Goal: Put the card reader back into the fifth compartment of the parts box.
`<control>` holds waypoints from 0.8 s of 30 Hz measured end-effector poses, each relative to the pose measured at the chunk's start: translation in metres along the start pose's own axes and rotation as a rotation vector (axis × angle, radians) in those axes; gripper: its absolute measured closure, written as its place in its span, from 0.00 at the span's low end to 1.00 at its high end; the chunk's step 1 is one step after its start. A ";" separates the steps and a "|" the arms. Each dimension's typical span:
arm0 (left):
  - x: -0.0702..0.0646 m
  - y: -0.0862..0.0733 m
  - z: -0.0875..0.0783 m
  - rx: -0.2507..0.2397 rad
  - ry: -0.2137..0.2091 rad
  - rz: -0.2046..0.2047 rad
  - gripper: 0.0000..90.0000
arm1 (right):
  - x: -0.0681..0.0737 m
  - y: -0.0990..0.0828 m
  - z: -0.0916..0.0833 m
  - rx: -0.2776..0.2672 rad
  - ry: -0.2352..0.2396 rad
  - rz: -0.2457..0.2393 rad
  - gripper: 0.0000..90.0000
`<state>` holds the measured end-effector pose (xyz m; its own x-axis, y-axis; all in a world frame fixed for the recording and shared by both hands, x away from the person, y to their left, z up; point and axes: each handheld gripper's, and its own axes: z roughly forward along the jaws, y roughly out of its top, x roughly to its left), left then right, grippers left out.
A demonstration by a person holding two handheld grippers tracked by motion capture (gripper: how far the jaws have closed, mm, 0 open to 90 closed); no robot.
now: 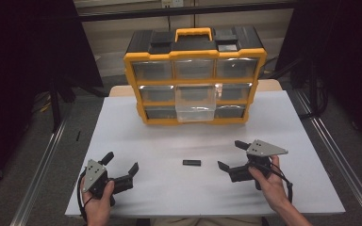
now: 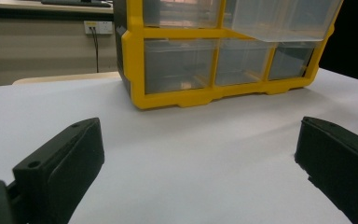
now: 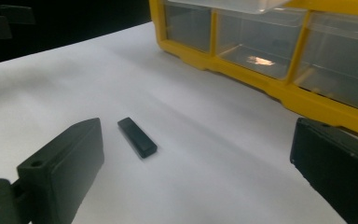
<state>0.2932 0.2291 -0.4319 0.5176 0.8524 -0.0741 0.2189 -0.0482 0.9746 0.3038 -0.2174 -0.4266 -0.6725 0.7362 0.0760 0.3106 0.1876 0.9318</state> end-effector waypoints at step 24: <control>0.000 0.000 0.002 0.000 0.005 0.004 0.01 | 0.013 0.025 0.044 0.221 0.121 -0.022 0.04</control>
<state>0.2943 0.2279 -0.4325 0.5147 0.8546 -0.0690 0.2170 -0.0520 0.9748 0.3326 -0.1749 -0.4181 -0.7521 0.6496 0.1113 0.4255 0.3496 0.8347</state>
